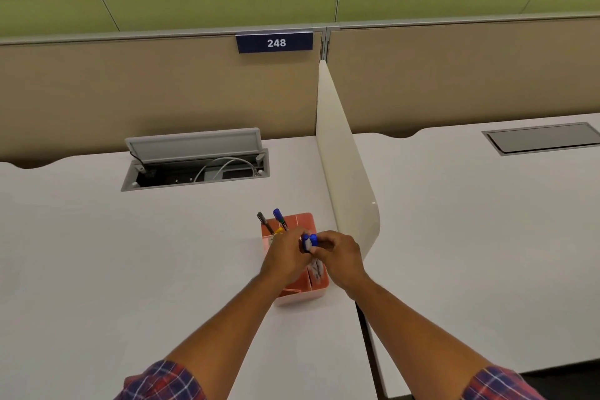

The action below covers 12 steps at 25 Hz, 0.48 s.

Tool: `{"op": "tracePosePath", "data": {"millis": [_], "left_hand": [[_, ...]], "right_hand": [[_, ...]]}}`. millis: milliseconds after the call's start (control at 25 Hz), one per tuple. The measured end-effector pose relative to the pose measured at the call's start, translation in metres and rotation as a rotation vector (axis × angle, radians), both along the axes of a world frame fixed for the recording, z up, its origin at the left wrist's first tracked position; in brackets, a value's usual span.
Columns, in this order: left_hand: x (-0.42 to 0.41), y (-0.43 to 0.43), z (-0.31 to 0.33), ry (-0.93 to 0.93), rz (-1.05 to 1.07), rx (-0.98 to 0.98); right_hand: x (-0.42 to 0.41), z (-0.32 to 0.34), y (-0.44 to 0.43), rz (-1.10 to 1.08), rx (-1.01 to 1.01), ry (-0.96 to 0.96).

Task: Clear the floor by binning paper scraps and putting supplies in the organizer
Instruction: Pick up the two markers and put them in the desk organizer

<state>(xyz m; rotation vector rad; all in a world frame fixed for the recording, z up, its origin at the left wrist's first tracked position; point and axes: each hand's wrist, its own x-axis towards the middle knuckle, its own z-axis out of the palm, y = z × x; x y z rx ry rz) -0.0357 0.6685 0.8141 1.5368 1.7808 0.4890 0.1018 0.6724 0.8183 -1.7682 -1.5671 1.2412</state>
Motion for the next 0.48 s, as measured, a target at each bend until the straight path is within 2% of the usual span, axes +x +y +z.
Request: {"op": "tracePosePath", "data": {"millis": [240, 480], "left_hand": [[-0.008, 0.015, 0.005, 0.008, -0.007, 0.035], [-0.042, 0.057, 0.039, 0.029, -0.008, 0.15]], "right_hand": [[-0.004, 0.001, 0.019, -0.023, 0.004, 0.081], [-0.034, 0.031, 0.065, 0.019, 0.146, 0.157]]}}
